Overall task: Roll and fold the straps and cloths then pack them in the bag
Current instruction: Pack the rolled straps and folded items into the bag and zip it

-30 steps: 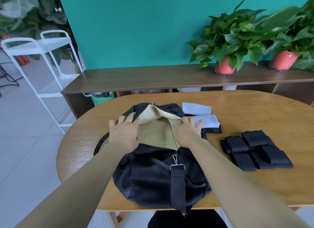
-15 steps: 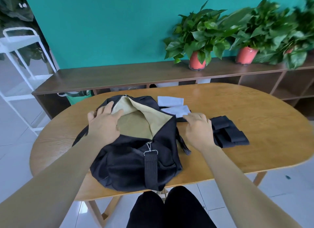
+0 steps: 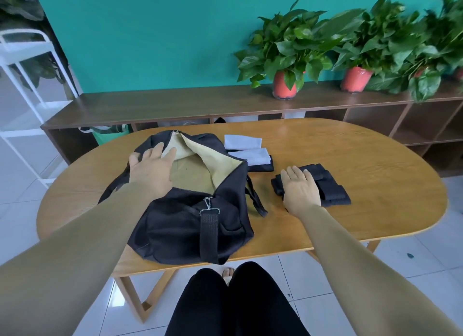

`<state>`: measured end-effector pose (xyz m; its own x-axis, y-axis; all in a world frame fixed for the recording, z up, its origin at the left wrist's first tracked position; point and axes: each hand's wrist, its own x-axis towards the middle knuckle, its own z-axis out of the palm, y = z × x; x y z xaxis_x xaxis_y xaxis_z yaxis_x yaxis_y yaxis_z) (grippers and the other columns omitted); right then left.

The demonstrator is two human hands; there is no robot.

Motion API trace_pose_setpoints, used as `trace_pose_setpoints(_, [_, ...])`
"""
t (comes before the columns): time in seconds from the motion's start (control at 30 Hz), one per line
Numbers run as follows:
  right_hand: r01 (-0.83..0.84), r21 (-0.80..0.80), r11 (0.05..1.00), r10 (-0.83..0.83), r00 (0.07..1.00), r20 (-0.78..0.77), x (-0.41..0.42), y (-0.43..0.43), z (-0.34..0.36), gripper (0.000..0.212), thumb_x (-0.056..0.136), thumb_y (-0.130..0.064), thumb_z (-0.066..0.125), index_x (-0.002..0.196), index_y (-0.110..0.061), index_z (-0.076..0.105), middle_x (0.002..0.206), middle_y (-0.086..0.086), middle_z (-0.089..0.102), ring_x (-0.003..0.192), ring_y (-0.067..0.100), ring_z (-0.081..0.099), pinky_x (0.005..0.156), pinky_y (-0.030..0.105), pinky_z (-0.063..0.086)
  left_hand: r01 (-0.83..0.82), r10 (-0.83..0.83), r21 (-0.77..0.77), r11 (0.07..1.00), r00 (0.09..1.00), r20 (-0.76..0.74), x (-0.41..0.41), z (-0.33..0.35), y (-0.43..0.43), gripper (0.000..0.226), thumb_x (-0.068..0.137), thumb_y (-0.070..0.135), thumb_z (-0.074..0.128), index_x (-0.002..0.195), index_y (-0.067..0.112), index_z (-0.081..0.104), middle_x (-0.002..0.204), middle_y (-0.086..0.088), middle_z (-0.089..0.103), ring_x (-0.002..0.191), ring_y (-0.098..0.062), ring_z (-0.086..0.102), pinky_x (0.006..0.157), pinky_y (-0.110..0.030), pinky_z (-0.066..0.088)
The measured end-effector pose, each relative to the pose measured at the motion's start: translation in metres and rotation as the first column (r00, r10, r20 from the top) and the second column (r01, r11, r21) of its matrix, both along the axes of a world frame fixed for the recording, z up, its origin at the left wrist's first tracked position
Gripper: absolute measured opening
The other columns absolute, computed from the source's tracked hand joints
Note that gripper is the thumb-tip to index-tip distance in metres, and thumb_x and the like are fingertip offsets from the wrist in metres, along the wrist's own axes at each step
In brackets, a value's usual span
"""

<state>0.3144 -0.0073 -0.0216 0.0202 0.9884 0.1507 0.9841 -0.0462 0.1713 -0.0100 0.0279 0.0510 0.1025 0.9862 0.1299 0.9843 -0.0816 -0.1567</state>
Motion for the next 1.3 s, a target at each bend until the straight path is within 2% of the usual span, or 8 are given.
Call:
trace_pose_setpoints(0.33, [-0.033,-0.017,0.999,0.035,0.995,0.091,0.005,0.016,-0.008,0.041,0.082,-0.008,0.059,0.121,-0.014,0.048,0.112,-0.002,0.059,0.109,0.016,0.055,0.111,0.031,0.025,-0.002,0.002,0.011,1.000,1.000,0.001,-0.002,-0.004,0.010,0.077,0.085,0.014,0.055,0.149,0.027,0.013,0.153,-0.003,0.022,0.133,-0.024,0.032,0.107,-0.043,0.022])
trace_pose_setpoints(0.5, [-0.017,0.030,0.999,0.016,0.998,0.055,0.001,0.010,-0.002,0.030,0.079,0.000,0.057,0.104,-0.015,0.052,0.101,-0.002,0.059,0.095,0.017,0.058,0.078,0.023,0.037,-0.002,-0.004,0.083,0.997,0.998,0.069,-0.016,-0.003,0.021,0.084,0.086,0.012,0.051,0.151,0.027,0.001,0.148,0.001,0.032,0.130,-0.023,0.036,0.103,-0.040,0.024])
trace_pose_setpoints(0.7, [0.007,0.334,0.943,0.036,0.992,-0.122,-0.025,0.006,0.029,0.040,0.044,0.019,0.071,0.069,-0.008,0.054,0.057,0.000,0.050,0.046,0.019,0.044,0.041,0.015,0.009,0.046,-0.067,0.106,0.993,0.977,0.203,-0.030,0.009,0.032,0.070,0.085,0.008,0.054,0.144,0.031,0.026,0.147,0.001,0.035,0.129,-0.025,0.037,0.102,-0.043,0.027])
trace_pose_setpoints(0.8, [-0.034,0.442,0.897,0.129,0.974,-0.187,-0.056,0.011,0.043,0.038,0.050,0.019,0.069,0.080,-0.003,0.063,0.067,0.009,0.066,0.053,0.024,0.061,0.040,0.016,0.030,0.022,-0.041,0.055,0.998,0.928,0.369,-0.037,0.012,0.037,0.063,0.084,0.006,0.055,0.136,0.032,0.029,0.142,0.000,0.038,0.121,-0.026,0.041,0.097,-0.045,0.031])
trace_pose_setpoints(0.93, [-0.225,0.581,0.782,0.308,0.950,-0.046,-0.132,0.022,0.071,0.044,0.039,0.014,0.059,0.072,-0.012,0.047,0.055,-0.006,0.029,0.045,0.012,0.023,0.045,0.015,-0.004,-0.038,0.070,-0.070,0.997,0.837,0.543,-0.052,0.010,0.044,0.069,0.081,0.015,0.060,0.133,0.034,0.020,0.133,-0.001,0.043,0.115,-0.028,0.046,0.098,-0.050,0.035])
trace_pose_setpoints(1.1, [-0.382,0.347,0.856,0.401,0.916,0.019,-0.212,0.043,0.054,0.046,0.023,-0.003,0.069,0.066,-0.020,0.063,0.050,-0.007,0.050,0.037,0.011,0.045,0.042,0.020,0.007,0.031,0.059,-0.134,0.990,0.782,0.621,-0.072,-0.001,0.055,0.079,0.080,0.017,0.059,0.132,0.044,0.006,0.116,-0.008,0.055,0.096,-0.031,0.056,0.092,-0.055,0.045])
trace_pose_setpoints(1.2, [-0.377,0.178,0.909,0.386,0.922,-0.014,-0.233,0.066,0.032,0.051,0.018,-0.013,0.081,0.067,-0.021,0.067,0.055,-0.007,0.054,0.044,0.011,0.050,0.045,0.020,0.019,0.205,-0.161,0.009,0.979,0.737,0.657,-0.075,-0.008,0.054,0.058,0.092,0.028,0.051,0.133,0.042,0.013,0.133,-0.006,0.045,0.103,-0.028,0.055,0.089,-0.049,0.048])
trace_pose_setpoints(1.3, [-0.349,0.087,0.933,0.349,0.937,0.020,-0.240,0.080,0.021,0.051,0.063,-0.012,0.075,0.112,-0.010,0.061,0.096,0.002,0.065,0.083,0.019,0.063,0.060,0.027,0.037,0.330,-0.328,0.097,0.939,0.772,0.544,-0.077,-0.009,0.055,0.036,0.099,0.024,0.039,0.130,0.040,0.029,0.149,0.000,0.028,0.120,-0.025,0.047,0.089,-0.045,0.047])
